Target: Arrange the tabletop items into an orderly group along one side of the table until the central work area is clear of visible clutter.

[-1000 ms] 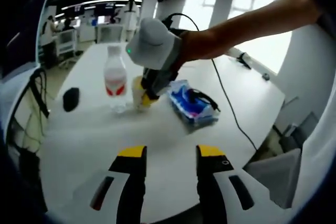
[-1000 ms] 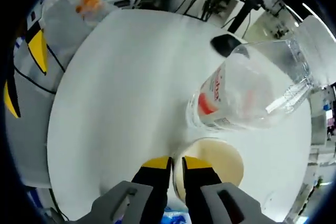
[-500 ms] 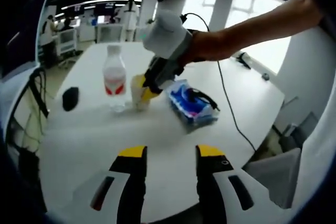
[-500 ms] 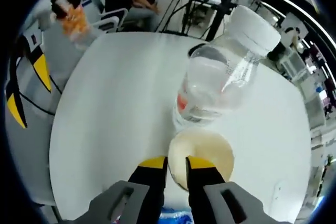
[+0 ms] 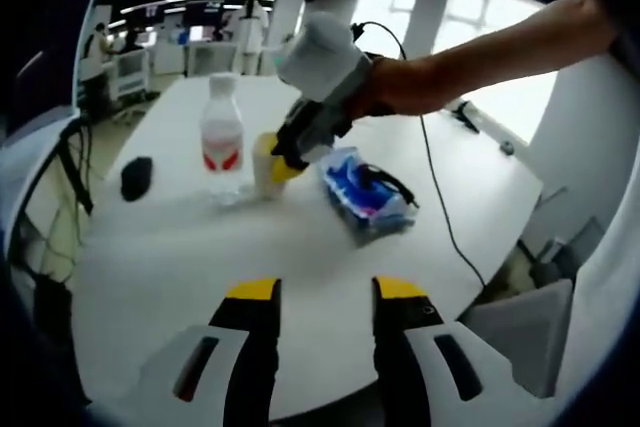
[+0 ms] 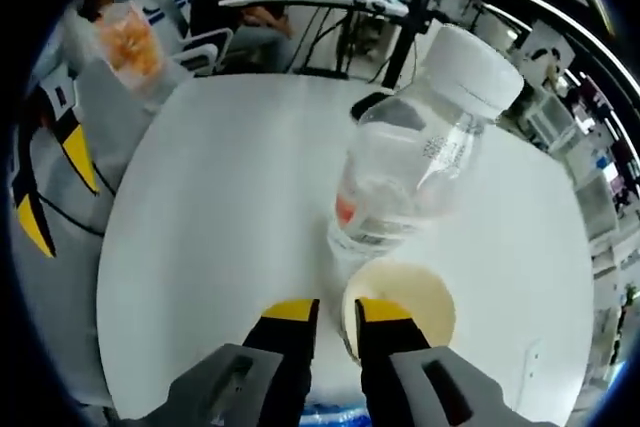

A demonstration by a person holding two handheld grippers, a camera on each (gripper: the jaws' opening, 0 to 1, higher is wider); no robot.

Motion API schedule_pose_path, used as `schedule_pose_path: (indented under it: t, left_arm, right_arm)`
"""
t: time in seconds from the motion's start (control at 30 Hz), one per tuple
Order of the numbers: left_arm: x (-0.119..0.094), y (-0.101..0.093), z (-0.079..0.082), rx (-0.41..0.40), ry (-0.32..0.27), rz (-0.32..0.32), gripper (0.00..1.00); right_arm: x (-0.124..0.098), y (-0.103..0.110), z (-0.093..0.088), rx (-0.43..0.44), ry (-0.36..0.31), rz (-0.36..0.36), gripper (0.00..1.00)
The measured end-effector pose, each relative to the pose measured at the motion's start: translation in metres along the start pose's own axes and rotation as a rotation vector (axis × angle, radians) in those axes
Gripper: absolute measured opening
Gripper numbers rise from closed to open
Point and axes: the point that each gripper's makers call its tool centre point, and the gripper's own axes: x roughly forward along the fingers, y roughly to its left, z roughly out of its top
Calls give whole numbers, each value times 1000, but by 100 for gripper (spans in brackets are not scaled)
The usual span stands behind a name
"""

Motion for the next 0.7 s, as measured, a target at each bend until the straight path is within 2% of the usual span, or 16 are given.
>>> schedule_pose_path:
  t: [0.1,0.33,0.43,0.47,0.57,0.7]
  left_arm:
    - [2,-1,-1,0,11,-2,34]
    - [3,-8,2,-3,5,0,34]
    - [4,-13,3,7,7,-3,35]
    - [4,-13,4,8,7,-3,34]
    - [4,-14,5,9,7,-1,34]
    - [4,-17,6,6,8,4,34]
  right_arm:
    - [-11,3,2,-28,-4,-6,19]
    - [-19,1,0,-37,-25,-26,21]
    - [-34,3,2,-38,-40,-38,21]
    - [-41,4,2,-30,-50,-43,21]
    - [-42,1,-1,-2,-74,-49,21]
    - [-62,5,-6,45,-102,-60,21]
